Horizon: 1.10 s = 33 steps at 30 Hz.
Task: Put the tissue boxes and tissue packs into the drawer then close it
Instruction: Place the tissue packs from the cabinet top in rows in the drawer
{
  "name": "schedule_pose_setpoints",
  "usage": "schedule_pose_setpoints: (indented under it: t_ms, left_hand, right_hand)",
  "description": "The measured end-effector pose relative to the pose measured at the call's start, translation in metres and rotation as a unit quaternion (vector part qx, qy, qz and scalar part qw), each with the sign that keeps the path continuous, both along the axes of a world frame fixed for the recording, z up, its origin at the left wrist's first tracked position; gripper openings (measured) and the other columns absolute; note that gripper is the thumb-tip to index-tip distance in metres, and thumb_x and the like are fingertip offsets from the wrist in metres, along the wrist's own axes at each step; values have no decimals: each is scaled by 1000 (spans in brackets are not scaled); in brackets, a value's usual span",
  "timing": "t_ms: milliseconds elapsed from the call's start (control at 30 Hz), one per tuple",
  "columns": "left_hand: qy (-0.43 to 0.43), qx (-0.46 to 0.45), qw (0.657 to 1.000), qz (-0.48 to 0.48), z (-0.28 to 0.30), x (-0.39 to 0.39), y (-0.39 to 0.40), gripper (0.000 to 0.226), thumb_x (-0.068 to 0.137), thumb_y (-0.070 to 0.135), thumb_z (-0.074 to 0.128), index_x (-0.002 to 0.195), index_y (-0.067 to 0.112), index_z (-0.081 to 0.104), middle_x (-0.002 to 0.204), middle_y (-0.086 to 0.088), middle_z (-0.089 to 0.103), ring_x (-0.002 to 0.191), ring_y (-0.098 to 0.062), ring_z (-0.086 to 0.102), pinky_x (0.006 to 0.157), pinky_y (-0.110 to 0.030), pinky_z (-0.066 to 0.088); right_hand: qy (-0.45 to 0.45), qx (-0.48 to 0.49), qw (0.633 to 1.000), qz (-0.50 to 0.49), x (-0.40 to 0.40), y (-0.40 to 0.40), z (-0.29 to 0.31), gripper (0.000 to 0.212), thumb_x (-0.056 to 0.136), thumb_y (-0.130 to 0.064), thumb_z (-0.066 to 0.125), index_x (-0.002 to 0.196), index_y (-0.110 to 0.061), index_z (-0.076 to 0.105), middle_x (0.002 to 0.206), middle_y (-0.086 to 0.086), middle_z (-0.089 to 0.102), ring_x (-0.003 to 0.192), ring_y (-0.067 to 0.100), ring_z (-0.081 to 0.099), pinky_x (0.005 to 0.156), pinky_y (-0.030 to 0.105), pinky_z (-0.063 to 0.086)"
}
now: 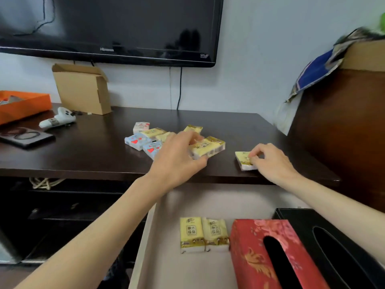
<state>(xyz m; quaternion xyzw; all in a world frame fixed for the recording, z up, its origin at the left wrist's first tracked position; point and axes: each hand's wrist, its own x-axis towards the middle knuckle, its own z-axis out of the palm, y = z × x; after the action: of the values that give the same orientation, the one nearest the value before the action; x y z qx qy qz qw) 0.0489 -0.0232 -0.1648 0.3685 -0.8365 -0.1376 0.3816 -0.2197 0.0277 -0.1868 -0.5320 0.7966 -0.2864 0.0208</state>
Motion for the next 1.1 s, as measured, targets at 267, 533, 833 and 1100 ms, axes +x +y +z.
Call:
schedule_pose_setpoints:
  t_ms: [267, 533, 833, 1100]
  left_hand:
    - [-177, 58, 981, -52, -8, -47, -22, 58, 81, -3, 60, 132, 23, 57, 133, -2, 58, 128, -23, 47, 98, -33, 40]
    - [-197, -68, 977, 54, -17, -57, -17, 32, 86, 46, 46, 97, 20, 62, 110, 0, 59, 109, -24, 52, 80, -40, 45]
    - [-228, -15, 973, -10, -17, -61, -17, 33, 72, 57, 65, 77, 27, 52, 85, 8, 57, 85, -19, 54, 58, -31, 34]
    - [-231, 106, 957, -136, 5, -7, 32, 29, 70, 48, 79, 86, 32, 61, 100, 13, 59, 92, -4, 56, 74, -24, 47]
  right_hand:
    - [48, 3, 995, 86, -22, 17, 0, 14, 96, -29, 62, 103, -32, 74, 129, -5, 57, 122, 18, 56, 95, 40, 49]
    - [-100, 71, 975, 188, -37, 12, 3, 66, 94, -31, 66, 154, -36, 40, 155, -20, 35, 142, 2, 27, 109, 29, 28]
    - [-53, 62, 970, 228, -40, 9, 1, 38, 82, -50, 80, 116, -37, 71, 125, -19, 60, 113, 1, 57, 83, 18, 39]
    - [2, -12, 984, 180, -10, 33, 6, 50, 68, -65, 76, 112, -41, 70, 107, -21, 68, 98, -6, 61, 77, 21, 45]
